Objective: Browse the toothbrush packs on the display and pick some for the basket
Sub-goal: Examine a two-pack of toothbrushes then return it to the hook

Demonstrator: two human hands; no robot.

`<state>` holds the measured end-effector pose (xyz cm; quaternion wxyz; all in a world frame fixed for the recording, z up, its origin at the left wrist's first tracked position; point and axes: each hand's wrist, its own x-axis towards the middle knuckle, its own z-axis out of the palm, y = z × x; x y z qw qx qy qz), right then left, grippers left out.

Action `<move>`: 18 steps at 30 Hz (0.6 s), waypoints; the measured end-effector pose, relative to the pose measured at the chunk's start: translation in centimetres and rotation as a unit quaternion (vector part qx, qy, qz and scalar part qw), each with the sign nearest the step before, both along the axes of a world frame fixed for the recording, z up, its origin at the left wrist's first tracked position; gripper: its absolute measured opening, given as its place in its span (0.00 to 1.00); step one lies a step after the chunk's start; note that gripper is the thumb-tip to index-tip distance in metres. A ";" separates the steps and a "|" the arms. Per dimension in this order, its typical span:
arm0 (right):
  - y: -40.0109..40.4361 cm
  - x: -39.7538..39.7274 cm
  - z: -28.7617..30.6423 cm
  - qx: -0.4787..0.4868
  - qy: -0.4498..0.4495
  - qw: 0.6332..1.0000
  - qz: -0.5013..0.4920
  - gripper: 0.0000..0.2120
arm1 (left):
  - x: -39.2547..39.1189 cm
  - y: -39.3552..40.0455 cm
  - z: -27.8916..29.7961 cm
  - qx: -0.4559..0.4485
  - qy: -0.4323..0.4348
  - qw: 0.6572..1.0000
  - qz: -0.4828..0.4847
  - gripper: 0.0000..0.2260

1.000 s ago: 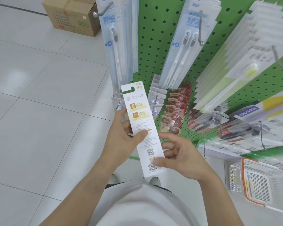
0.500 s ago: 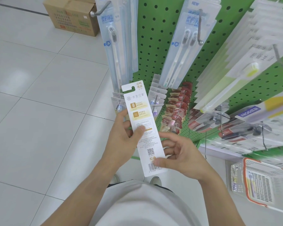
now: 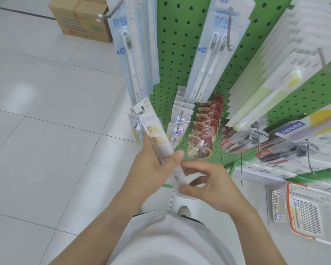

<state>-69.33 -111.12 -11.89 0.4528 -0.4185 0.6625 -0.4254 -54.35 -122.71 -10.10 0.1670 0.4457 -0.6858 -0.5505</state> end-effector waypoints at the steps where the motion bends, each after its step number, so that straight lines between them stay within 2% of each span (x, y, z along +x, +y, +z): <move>1: 0.0 0.2 0.0 0.000 0.002 1.000 0.000 0.27 | 0.0 -0.1 -0.4 0.007 0.002 1.000 0.002 0.35; 6: -0.2 0.8 -0.2 0.006 0.033 0.999 0.008 0.28 | -0.2 0.0 -1.4 0.088 0.039 0.995 0.001 0.35; 11: -0.2 1.5 -0.8 -0.003 0.035 0.999 -0.003 0.27 | 0.1 0.4 -1.9 0.065 0.028 0.997 0.004 0.16; 14: -0.1 1.5 -1.2 -0.008 0.043 0.999 -0.008 0.21 | 0.4 0.5 -2.1 0.027 0.020 0.999 0.007 0.09; 16: -0.1 1.3 -1.3 -0.013 0.039 0.999 -0.022 0.15 | 0.5 0.6 -2.1 0.018 0.027 0.999 0.006 0.09; 18: -0.3 1.1 -1.3 -0.021 0.038 0.998 -0.047 0.13 | 0.8 0.6 -2.2 0.048 0.050 0.998 0.005 0.09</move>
